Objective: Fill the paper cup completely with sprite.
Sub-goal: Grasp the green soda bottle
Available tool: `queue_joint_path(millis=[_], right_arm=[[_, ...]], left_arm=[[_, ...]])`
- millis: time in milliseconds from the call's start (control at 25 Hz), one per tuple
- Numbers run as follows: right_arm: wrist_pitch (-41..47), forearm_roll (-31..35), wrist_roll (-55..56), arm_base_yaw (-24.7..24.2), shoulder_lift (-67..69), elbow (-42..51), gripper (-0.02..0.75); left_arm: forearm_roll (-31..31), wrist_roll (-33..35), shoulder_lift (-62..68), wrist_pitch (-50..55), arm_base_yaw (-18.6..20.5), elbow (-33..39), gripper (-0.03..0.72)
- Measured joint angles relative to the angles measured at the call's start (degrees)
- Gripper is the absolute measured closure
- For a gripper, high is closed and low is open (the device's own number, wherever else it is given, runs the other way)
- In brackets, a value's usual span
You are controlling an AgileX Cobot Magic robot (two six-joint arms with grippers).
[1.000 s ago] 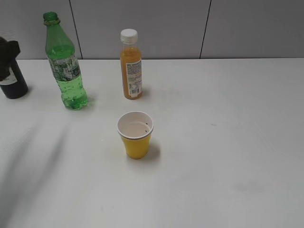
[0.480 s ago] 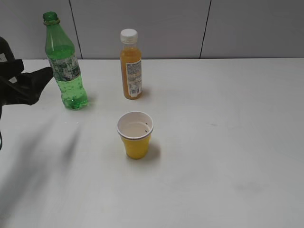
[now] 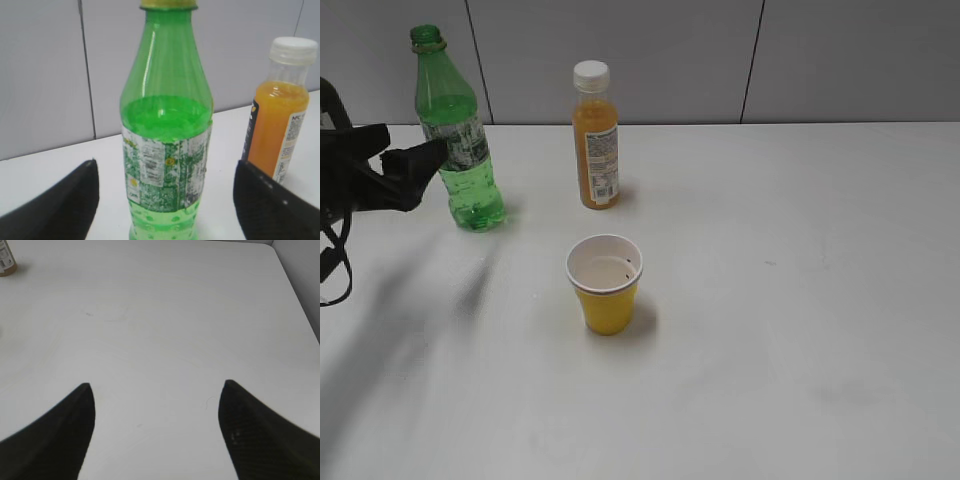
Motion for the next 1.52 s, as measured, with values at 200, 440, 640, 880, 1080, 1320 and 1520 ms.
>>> queue_joint_path(millis=[200,440,640,880,1080,1320,1520], right_arm=[[0.0,0.0,0.0,0.0,0.0,0.0,0.144],[0.0,0.0,0.0,0.0,0.0,0.0,0.144],[0.0,0.0,0.0,0.0,0.0,0.0,0.144],[0.0,0.0,0.0,0.0,0.0,0.0,0.144],[0.0,0.0,0.0,0.0,0.0,0.0,0.144],[0.0,0.0,0.0,0.0,0.0,0.0,0.144],[0.0,0.0,0.0,0.0,0.0,0.0,0.144]], left_arm=[[1.1,0.0,4.3,-0.1,0.0,-3.2,0.043],[1.1,0.0,8.8,0.4,-0.9,-8.0,0.042],[0.1,0.0,11.9,0.5,-3.5,-12.1,0.041],[-3.0,0.0,16.5,0.6,-5.8,-16.7,0.041],[-3.4,0.0,19.3,2.5,-6.0,-20.8,0.042],[-3.3,0.0,21.5,3.3,-6.7,-25.1,0.045],[-3.6,-0.1,22.5,3.5,-6.8,-26.0,0.071]])
